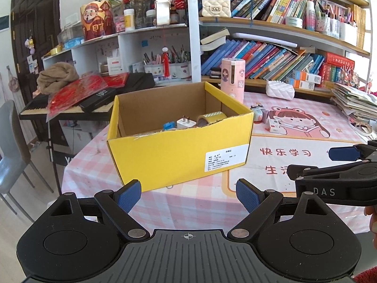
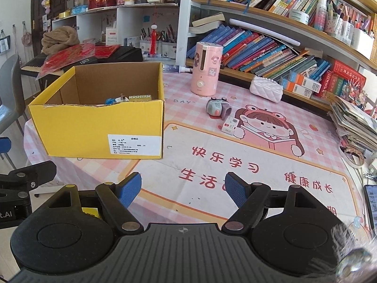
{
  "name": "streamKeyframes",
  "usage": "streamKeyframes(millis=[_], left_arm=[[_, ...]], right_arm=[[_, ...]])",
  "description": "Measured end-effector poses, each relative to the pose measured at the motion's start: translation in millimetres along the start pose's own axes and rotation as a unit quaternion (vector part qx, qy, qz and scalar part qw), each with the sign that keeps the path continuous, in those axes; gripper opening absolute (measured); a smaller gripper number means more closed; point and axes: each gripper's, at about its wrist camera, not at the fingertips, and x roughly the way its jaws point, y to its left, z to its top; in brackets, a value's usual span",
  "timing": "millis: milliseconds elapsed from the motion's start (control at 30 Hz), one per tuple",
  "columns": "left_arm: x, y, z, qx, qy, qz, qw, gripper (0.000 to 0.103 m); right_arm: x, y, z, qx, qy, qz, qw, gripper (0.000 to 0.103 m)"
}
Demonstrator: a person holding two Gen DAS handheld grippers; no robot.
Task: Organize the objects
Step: 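Withdraw both grippers from the yellow box back over the table, then move the left gripper toward the toy truck while the right gripper approaches the white pin box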
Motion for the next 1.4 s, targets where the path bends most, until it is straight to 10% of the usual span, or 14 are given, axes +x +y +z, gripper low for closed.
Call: streamKeyframes(millis=[1400], left_arm=[[36,-78,24,0.079,-0.007,-0.102,0.9916,0.090]], right_arm=[[-5,-71,-19,0.062,0.018,-0.088,0.994,0.077]])
